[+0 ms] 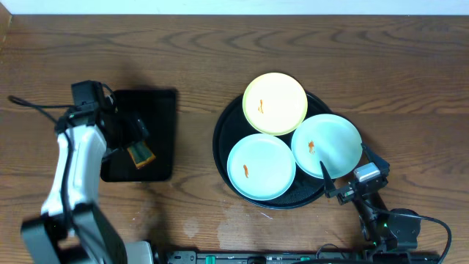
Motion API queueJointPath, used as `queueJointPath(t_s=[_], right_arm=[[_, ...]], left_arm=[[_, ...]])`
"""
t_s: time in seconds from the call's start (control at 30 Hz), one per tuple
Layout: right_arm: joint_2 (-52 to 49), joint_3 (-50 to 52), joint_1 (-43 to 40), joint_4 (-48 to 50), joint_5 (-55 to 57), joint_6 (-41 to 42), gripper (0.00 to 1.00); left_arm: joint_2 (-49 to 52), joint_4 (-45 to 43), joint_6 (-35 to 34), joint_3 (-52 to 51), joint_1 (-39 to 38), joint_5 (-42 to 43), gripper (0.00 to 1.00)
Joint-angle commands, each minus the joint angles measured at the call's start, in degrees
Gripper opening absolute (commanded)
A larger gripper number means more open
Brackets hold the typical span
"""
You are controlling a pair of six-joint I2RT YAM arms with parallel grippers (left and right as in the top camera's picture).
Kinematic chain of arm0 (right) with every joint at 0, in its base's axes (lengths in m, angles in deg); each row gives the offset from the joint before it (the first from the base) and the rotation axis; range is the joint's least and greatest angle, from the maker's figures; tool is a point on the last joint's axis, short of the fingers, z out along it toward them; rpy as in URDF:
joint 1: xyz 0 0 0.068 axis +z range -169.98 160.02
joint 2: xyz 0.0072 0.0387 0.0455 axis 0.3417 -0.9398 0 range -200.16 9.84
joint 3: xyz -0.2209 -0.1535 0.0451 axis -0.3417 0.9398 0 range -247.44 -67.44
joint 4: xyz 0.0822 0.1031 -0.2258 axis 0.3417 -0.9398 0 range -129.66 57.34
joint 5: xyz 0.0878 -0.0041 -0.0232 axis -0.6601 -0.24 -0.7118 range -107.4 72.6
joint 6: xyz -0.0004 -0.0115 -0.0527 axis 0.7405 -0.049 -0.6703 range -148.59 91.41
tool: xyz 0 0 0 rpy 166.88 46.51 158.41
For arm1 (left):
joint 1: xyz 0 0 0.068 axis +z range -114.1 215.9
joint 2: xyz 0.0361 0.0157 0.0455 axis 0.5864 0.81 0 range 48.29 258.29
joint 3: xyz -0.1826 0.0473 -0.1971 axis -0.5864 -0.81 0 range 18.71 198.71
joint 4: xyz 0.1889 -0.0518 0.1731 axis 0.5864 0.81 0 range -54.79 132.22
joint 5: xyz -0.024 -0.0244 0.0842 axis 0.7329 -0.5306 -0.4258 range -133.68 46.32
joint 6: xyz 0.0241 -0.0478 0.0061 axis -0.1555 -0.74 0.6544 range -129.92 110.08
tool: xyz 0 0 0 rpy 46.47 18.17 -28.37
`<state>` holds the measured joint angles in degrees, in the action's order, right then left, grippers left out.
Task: Clean dirty plates on tray and stack at the side
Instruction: 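Reach the left gripper into the black tray and grasp the sponge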
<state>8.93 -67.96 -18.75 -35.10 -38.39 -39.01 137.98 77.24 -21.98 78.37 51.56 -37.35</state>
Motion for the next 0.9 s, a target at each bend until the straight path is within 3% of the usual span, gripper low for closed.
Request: queueJointPath(t_s=[0.0, 0.07, 0.1, 0.53, 0.87], right_arm=[[0.09, 0.20, -0.39, -0.11, -0.24, -0.37, 0.99], [0.09, 0.20, -0.39, -0.09, -0.24, -0.37, 0.99], [0.09, 0.20, -0.39, -0.09, -0.24, -0.37, 0.99], [0.09, 0.20, -0.39, -0.09, -0.24, -0.37, 0.99], [0.09, 0.20, -0.39, -0.11, -0.24, -0.37, 0.99]], left_arm=[[5.40, 0.35, -3.72, 0.28, 0.13, -3.61, 0.90], [7.96, -0.09, -3.72, 0.28, 0.17, -3.58, 0.77], [8.72, -0.33, -3.72, 0.28, 0.17, -3.58, 0.77], [10.32, -2.27, -3.72, -0.26, 0.17, 0.31, 0.77], [10.97, -2.40, -3.69, -0.63, 0.13, 0.52, 0.71]])
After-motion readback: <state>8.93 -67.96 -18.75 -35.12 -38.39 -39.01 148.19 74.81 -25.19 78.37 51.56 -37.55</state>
